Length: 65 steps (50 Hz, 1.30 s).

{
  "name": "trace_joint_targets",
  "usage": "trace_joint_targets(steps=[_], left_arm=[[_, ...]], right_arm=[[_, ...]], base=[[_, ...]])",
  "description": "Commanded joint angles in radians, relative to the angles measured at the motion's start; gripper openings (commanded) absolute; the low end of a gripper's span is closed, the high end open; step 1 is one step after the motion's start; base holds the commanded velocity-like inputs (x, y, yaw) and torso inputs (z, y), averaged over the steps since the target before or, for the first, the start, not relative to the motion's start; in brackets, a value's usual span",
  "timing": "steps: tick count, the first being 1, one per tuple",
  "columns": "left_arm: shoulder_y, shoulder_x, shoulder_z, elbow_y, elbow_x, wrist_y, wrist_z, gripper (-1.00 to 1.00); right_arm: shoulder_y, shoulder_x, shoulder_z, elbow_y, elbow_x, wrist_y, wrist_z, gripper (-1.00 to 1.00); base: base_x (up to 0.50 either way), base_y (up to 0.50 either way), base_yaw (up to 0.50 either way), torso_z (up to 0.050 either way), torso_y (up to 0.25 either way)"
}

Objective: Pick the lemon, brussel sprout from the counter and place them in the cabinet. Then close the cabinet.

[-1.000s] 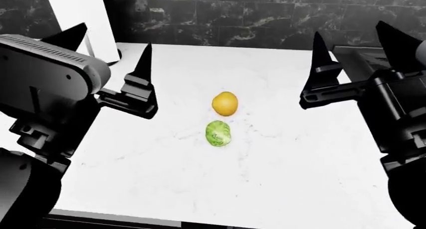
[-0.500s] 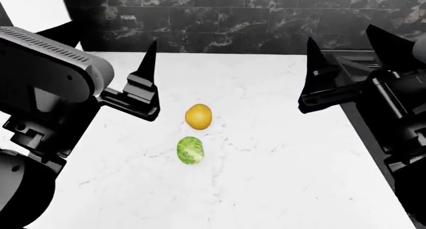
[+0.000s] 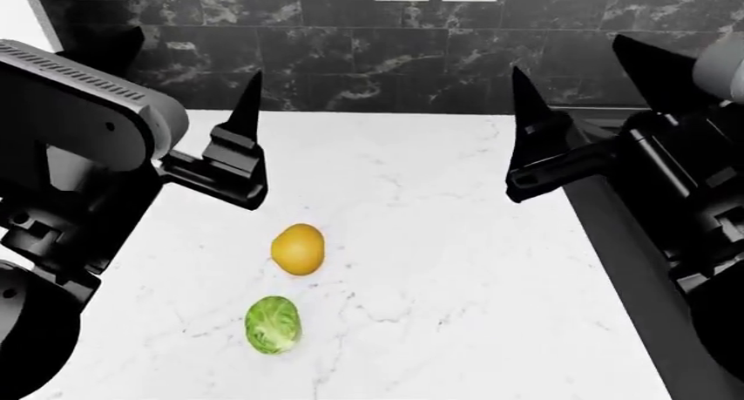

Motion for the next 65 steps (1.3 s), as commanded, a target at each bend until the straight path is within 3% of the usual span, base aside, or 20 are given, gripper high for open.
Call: trace_joint_targets(steps=[1,8,20,32,40,49,56,65], left_arm=[[-0.024,-0.009,-0.036,0.003,-0.044,-0.047,-0.022,1.00],[-0.042,-0.026,-0.056,-0.003,-0.122,-0.057,-0.071,1.00],[-0.021,-0.063,-0.085,-0.013,-0.240,-0.035,-0.145,1.00],[0.040,-0.152,-0.089,-0.019,-0.319,-0.015,-0.099,1.00],[0.103,-0.243,-0.080,-0.054,-0.380,0.030,0.012,1.00],[0.091,-0.227,-0.318,-0.176,-0.717,-0.040,0.046,1.00],[0.152,-0.291,-0.293,-0.171,-0.746,-0.001,0.138,1.00],[0.258,-0.394,-0.131,-0.110,-0.556,0.088,0.257,1.00]], right_arm=[[0.058,0.007,0.003,0.023,0.083,0.043,0.051,1.00],[0.090,0.040,0.009,0.058,0.236,0.041,0.159,1.00],[0.078,0.063,0.004,0.074,0.292,0.005,0.207,1.00],[0.055,0.090,0.017,0.081,0.321,-0.020,0.232,1.00],[0.043,0.105,0.011,0.086,0.324,-0.040,0.240,1.00],[0.037,0.114,0.003,0.094,0.325,-0.051,0.261,1.00],[0.025,0.122,-0.015,0.099,0.320,-0.067,0.278,1.00],[0.022,0.126,-0.017,0.103,0.338,-0.075,0.297,1.00]], base=[[0.04,-0.28,0.00,0.000,0.000],[0.13,-0.15,0.00,0.000,0.000],[0.00,0.00,0.00,0.000,0.000],[0.00,0.00,0.00,0.000,0.000],[0.00,0.00,0.00,0.000,0.000],[0.00,0.00,0.00,0.000,0.000],[0.00,0.00,0.00,0.000,0.000],[0.00,0.00,0.00,0.000,0.000]])
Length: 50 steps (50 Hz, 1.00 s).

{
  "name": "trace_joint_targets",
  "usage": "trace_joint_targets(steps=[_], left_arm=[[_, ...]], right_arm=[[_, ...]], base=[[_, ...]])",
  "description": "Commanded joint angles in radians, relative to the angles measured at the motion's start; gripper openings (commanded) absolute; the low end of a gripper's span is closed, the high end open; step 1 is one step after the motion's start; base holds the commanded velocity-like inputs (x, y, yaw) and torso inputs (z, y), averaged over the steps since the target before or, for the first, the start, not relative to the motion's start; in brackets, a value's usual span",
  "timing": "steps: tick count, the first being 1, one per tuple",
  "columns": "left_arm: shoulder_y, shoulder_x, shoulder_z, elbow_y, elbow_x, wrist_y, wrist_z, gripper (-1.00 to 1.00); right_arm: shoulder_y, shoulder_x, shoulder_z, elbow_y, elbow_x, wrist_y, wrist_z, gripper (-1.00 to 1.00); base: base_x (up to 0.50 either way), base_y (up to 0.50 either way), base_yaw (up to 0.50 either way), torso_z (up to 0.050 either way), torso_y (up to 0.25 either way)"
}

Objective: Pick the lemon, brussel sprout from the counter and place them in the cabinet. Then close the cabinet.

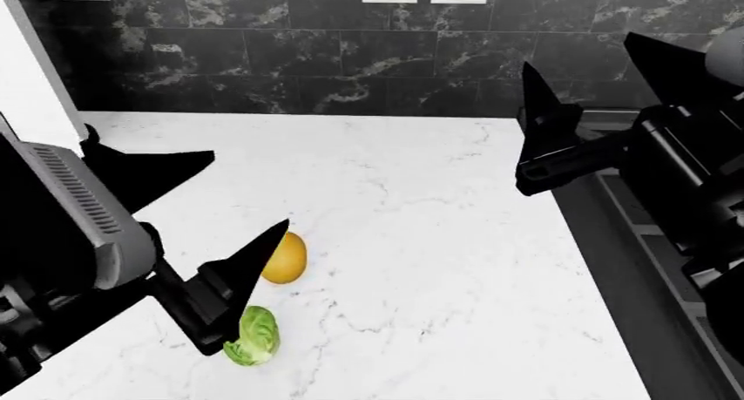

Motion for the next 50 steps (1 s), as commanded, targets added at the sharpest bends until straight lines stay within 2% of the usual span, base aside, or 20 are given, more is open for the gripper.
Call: trace_joint_targets(steps=[1,11,25,50], left_arm=[[0.104,-0.107,0.115,0.028,0.096,0.076,0.115,1.00],[0.165,-0.172,0.248,0.054,0.211,0.125,0.126,1.00],[0.251,-0.226,0.314,0.056,0.268,0.176,0.142,1.00],[0.334,-0.261,0.490,-0.029,0.430,0.281,0.144,1.00]], right_arm=[[-0.008,0.009,-0.008,0.006,0.014,-0.016,0.024,1.00],[-0.014,0.020,-0.009,0.008,0.034,-0.028,0.036,1.00],[0.002,0.030,-0.017,0.018,0.062,-0.032,0.062,1.00],[0.002,0.046,-0.040,0.029,0.087,-0.060,0.090,1.00]], base=[[0.00,0.00,0.00,0.000,0.000],[0.00,0.00,0.00,0.000,0.000],[0.00,0.00,0.00,0.000,0.000],[0.00,0.00,0.00,0.000,0.000]])
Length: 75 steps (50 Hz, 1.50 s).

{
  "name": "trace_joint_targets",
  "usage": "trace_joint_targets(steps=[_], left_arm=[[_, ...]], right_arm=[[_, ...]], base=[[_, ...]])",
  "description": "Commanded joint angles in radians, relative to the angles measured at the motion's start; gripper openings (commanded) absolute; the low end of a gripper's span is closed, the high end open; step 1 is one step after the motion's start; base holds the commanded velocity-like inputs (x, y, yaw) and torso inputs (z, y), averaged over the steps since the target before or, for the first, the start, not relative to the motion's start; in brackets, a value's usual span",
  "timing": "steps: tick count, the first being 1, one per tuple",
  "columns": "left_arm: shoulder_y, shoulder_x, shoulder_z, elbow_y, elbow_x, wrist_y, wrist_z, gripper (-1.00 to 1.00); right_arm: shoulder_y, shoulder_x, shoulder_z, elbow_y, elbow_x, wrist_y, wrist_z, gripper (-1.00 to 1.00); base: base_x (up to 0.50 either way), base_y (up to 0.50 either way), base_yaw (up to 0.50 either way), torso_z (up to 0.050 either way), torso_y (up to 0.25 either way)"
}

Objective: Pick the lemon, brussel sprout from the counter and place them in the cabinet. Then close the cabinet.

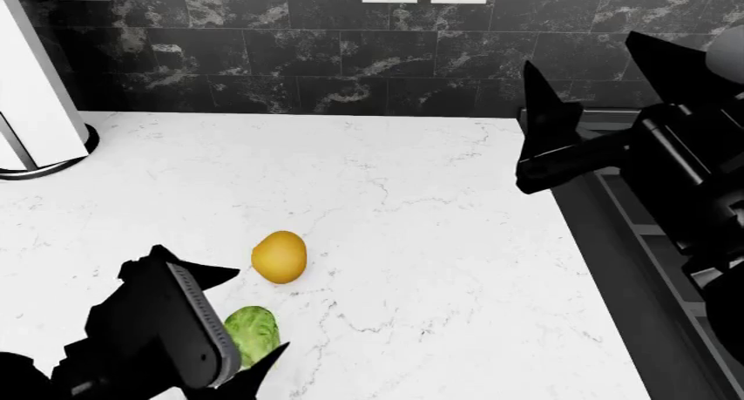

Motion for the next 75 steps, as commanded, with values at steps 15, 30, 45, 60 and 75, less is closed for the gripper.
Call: trace_joint_targets(steps=[15,30,45,60,75], left_arm=[[0.047,-0.022,0.167,-0.106,0.151,0.089,-0.005,1.00],[0.064,-0.016,0.175,-0.112,0.150,0.106,-0.009,-1.00],[0.030,0.000,-0.127,0.039,-0.075,0.029,-0.094,-1.00],[-0.260,-0.049,-0.485,0.011,-0.802,-0.005,-0.596,-1.00],[-0.633,-0.103,-0.324,-0.071,-1.011,0.226,-0.878,-1.00]], right_arm=[[-0.003,0.011,-0.022,0.009,0.019,-0.031,0.024,1.00],[-0.014,0.021,-0.034,0.013,0.020,-0.052,0.028,1.00],[0.011,0.030,-0.023,0.015,0.074,-0.036,0.066,1.00],[0.031,0.042,-0.012,0.019,0.131,-0.027,0.105,1.00],[0.078,0.032,-0.026,0.026,0.210,-0.013,0.176,1.00]], base=[[0.00,0.00,0.00,0.000,0.000],[0.00,0.00,0.00,0.000,0.000],[0.00,0.00,0.00,0.000,0.000],[0.00,0.00,0.00,0.000,0.000],[0.00,0.00,0.00,0.000,0.000]])
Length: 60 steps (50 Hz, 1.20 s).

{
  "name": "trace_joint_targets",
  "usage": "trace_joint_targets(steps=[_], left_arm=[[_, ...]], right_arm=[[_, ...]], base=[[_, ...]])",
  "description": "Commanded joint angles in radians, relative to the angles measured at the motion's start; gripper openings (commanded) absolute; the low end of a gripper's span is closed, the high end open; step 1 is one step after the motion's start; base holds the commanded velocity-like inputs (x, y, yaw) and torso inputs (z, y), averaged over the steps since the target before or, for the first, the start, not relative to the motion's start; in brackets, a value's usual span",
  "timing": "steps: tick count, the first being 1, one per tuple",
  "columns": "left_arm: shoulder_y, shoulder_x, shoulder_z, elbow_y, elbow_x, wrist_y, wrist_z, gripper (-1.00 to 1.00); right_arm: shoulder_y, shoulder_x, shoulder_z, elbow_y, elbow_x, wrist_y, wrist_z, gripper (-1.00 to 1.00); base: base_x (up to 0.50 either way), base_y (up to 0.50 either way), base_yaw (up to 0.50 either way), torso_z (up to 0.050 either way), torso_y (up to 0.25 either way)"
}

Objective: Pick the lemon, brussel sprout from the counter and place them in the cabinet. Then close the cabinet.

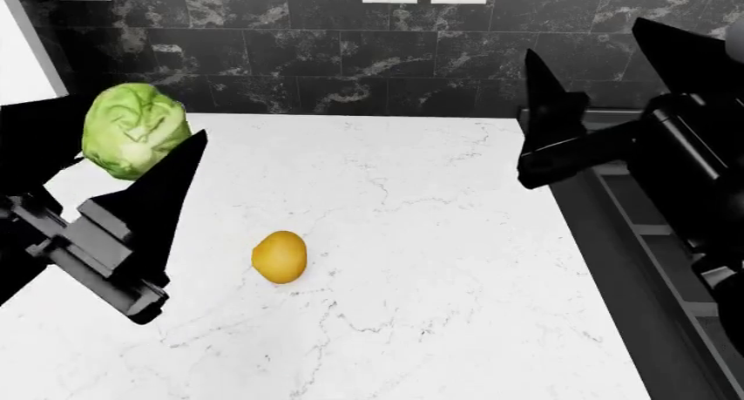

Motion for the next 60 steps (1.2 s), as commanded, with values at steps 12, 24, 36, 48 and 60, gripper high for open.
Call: trace_joint_targets(steps=[12,24,36,48,60], left_arm=[[-0.604,-0.023,0.234,-0.064,-0.280,0.210,-0.406,-1.00],[-0.882,0.011,0.388,-0.128,-0.282,0.200,-0.517,-1.00],[-1.055,0.134,0.548,-0.302,-0.069,0.103,-0.471,-1.00],[-1.170,0.206,0.661,-0.468,0.224,0.072,-0.347,-1.00],[-1.243,0.283,0.796,-0.615,0.488,0.137,-0.164,-1.00]], right_arm=[[0.040,-0.002,-0.030,0.011,0.055,-0.007,0.052,1.00],[0.050,-0.003,-0.046,0.016,0.077,-0.017,0.074,1.00],[0.068,-0.002,-0.060,0.023,0.105,-0.023,0.103,1.00],[0.059,0.008,-0.063,0.019,0.112,-0.040,0.108,1.00],[0.051,0.000,-0.094,0.020,0.077,-0.060,0.093,1.00]], base=[[0.00,0.00,0.00,0.000,0.000],[0.00,0.00,0.00,0.000,0.000],[0.00,0.00,0.00,0.000,0.000],[0.00,0.00,0.00,0.000,0.000],[0.00,0.00,0.00,0.000,0.000]])
